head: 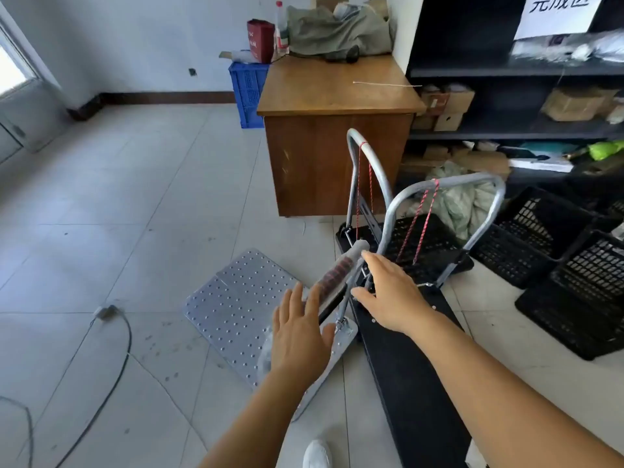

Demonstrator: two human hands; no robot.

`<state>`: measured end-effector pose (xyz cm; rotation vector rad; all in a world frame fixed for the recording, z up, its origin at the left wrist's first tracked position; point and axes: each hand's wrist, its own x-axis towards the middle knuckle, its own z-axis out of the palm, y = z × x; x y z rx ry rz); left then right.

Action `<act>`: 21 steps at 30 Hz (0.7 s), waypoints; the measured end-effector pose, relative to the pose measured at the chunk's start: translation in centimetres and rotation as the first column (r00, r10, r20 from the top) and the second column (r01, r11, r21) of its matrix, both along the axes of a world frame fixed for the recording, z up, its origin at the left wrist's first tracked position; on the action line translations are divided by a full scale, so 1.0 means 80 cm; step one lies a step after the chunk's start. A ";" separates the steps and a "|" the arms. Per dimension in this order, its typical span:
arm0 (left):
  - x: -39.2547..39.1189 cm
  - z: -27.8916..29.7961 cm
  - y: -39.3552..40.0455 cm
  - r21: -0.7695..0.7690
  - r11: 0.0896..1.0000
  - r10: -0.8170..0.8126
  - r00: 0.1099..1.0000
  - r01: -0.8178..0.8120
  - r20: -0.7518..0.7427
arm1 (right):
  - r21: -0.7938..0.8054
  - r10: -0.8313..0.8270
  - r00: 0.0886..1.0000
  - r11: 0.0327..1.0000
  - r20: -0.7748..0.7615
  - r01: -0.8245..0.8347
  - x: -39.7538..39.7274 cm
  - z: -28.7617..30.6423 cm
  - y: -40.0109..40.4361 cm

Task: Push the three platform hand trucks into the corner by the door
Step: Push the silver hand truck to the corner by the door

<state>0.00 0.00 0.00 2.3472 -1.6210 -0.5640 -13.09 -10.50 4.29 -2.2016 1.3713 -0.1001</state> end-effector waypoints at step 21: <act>0.137 -0.040 -0.087 0.131 0.988 0.082 0.997 -0.082 0.008 | -0.028 0.563 0.767 0.801 -0.309 -0.598 0.157 -0.082 -0.164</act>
